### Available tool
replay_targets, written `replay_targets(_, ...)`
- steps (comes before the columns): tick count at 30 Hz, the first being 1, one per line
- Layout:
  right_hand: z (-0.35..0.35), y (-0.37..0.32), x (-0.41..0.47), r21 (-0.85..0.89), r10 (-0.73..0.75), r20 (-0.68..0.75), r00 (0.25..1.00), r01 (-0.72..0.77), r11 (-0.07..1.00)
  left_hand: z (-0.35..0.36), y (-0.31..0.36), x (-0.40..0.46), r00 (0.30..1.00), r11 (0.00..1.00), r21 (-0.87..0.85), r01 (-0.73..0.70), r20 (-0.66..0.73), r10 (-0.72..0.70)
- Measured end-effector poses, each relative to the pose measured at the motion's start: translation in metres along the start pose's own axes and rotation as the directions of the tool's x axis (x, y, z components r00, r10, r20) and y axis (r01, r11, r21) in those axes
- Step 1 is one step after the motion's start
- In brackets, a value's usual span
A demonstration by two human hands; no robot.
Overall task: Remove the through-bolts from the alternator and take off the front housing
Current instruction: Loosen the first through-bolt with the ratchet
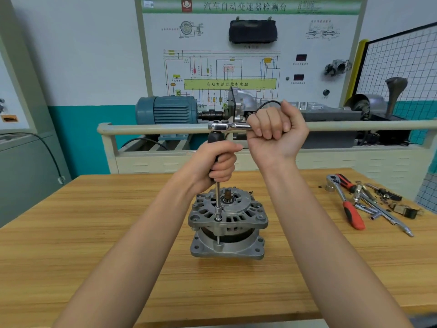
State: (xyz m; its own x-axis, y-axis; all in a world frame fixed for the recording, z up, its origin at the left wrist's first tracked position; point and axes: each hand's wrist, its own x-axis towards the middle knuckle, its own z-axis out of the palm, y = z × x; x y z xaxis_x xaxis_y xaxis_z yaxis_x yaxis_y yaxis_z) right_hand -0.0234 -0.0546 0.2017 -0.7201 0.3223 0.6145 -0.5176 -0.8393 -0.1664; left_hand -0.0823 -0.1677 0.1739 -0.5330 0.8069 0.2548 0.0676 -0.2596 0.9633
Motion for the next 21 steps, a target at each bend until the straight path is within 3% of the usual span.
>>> replay_targets(4, 0.006, 0.004, -0.011, -0.288, -0.169, 0.084, 0.982, 0.186, 0.939, 0.01, -0.005, 0.009, 0.955, 0.999, 0.04, -0.033, -0.294, 0.043)
replay_targets(7, 0.013, 0.021, -0.026, -0.577, -0.351, 0.242, 0.904, 0.425, 0.697, 0.023, -0.007, 0.015, 0.868, 0.994, 0.106, -0.04, -0.489, 0.087)
replay_targets(10, 0.019, 0.035, -0.036, -0.697, -0.416, 0.322, 0.85, 0.511, 0.504, 0.03, -0.005, 0.015, 0.783, 0.984, 0.175, -0.024, -0.609, 0.127)
replay_targets(12, 0.021, 0.036, -0.038, -0.704, -0.414, 0.322, 0.852, 0.508, 0.497, 0.03, -0.004, 0.014, 0.766, 0.987, 0.152, -0.041, -0.629, 0.129)
replay_targets(21, 0.025, 0.021, -0.034, -0.67, -0.236, 0.393, 0.889, 0.452, 0.589, 0.023, 0.002, 0.004, 0.829, 0.993, 0.041, -0.112, -0.547, 0.116)
